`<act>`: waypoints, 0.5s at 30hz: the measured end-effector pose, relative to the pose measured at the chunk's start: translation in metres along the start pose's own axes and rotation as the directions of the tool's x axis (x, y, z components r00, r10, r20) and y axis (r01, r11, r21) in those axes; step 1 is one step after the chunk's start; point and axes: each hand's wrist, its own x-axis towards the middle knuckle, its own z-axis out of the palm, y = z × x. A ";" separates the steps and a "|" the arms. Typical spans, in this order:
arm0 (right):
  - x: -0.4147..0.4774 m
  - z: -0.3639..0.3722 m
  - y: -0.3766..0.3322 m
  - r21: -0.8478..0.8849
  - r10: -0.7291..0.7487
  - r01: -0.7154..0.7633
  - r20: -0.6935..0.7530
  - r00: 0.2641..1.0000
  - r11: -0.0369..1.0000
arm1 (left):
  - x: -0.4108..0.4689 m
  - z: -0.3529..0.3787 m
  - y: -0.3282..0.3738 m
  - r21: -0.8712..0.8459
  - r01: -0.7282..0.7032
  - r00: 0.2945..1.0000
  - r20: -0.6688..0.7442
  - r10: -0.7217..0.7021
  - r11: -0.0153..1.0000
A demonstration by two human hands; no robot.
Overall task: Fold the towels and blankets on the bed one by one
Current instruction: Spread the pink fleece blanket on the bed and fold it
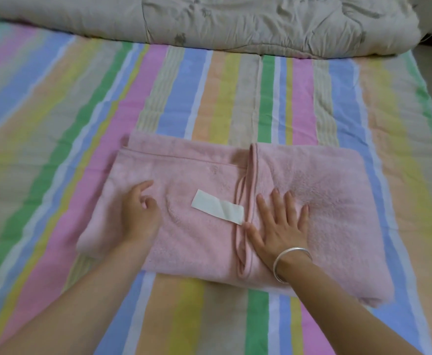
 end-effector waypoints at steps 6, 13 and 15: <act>0.007 0.008 -0.008 -0.070 0.051 -0.050 0.014 0.999 0.996 | 0.027 -0.033 -0.043 0.315 0.009 0.989 -0.145 0.039 0.949; 0.009 0.011 -0.009 -0.153 0.072 -0.066 0.035 0.997 0.986 | 0.023 -0.058 -0.060 0.387 0.306 0.951 -0.088 -0.296 0.870; 0.009 0.010 -0.009 -0.154 0.076 -0.071 0.026 0.997 0.986 | 0.026 -0.066 -0.051 0.378 0.310 0.945 -0.018 -0.328 0.873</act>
